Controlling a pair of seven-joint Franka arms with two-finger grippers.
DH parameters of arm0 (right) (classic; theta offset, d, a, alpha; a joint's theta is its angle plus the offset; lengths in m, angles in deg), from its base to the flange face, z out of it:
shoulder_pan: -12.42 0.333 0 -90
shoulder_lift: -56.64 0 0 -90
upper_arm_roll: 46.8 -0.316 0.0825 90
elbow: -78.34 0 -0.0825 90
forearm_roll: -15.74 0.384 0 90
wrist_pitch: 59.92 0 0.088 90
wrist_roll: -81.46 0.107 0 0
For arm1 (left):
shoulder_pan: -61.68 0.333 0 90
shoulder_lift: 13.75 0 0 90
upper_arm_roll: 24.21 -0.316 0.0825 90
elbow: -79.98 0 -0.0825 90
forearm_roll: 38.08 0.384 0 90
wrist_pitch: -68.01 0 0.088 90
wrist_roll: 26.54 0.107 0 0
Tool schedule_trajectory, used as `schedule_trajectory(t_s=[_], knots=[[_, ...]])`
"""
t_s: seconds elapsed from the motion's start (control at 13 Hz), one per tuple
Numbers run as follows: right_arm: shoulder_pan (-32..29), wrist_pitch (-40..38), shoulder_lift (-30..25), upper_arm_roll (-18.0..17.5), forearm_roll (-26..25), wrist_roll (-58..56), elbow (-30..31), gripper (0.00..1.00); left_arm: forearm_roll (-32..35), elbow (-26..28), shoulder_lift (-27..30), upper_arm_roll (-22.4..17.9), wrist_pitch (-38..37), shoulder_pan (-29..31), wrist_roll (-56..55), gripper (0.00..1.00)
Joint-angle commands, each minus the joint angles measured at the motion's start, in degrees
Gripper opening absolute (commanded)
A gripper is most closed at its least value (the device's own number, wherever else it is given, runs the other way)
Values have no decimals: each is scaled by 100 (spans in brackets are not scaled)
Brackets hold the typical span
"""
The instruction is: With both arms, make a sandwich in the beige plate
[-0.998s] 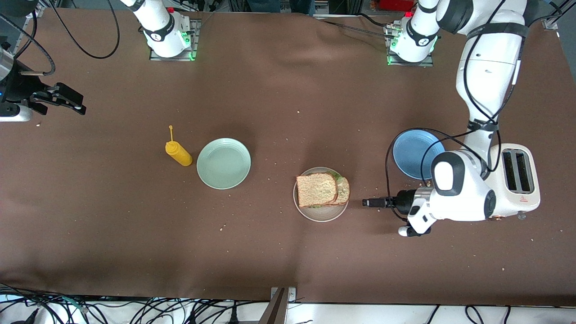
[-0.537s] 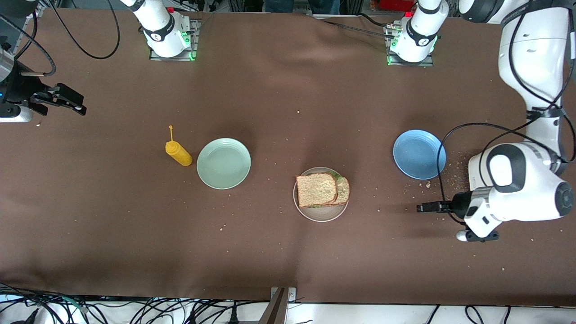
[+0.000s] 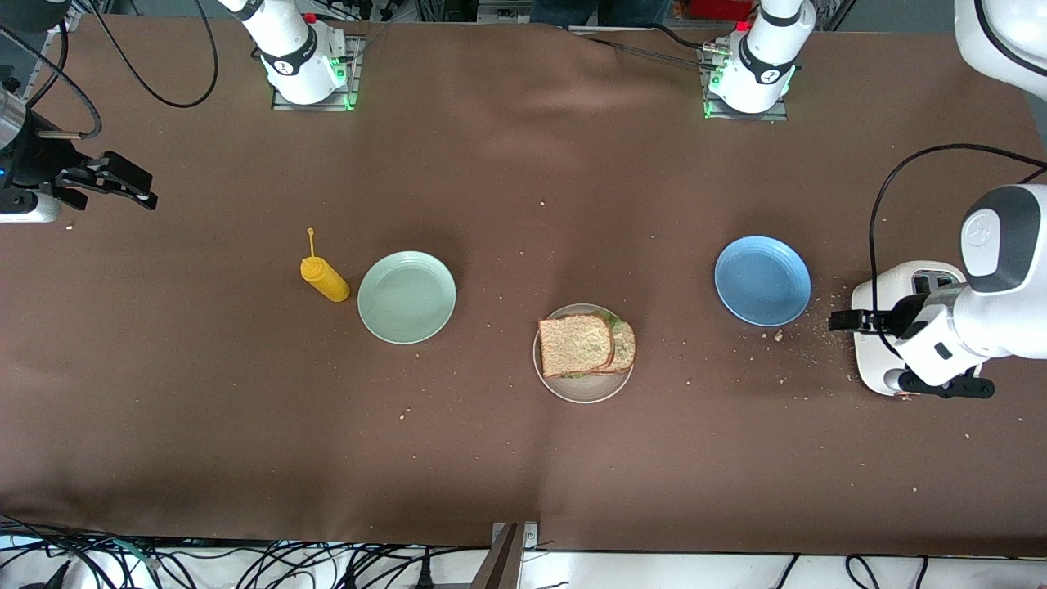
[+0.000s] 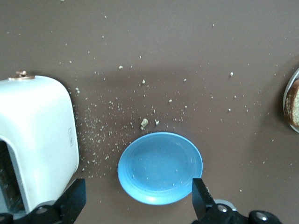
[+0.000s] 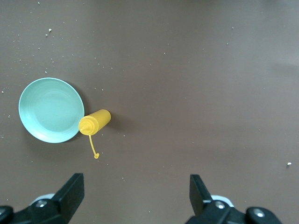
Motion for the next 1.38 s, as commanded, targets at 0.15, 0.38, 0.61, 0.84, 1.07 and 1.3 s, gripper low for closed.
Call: schedule_trajectory(t_s=[0.15, 0.38, 0.61, 0.84, 1.07, 1.3], knots=[[-78, -62, 82, -58, 85, -47, -152, 100, 347, 945, 1527, -30, -272, -211, -555, 100], [-78, -71, 83, -58, 85, -47, -178, 100, 49, 1791, 2585, -100, -315, -202, -240, 100], [-78, -71, 91, -58, 85, -47, -187, 100, 4, 2197, 3061, -328, -315, -263, -168, 100], [-78, -71, 91, -58, 85, -47, -187, 100, -75, 2584, 3414, -733, -8, -465, -18, 100], [-78, -71, 82, -58, 85, -65, -187, 100, -389, 2531, 3326, -725, 28, -396, -27, 100], [-78, -71, 91, -58, 85, -65, -178, 100, -453, 2470, 3238, -725, 45, -377, -19, 100]])
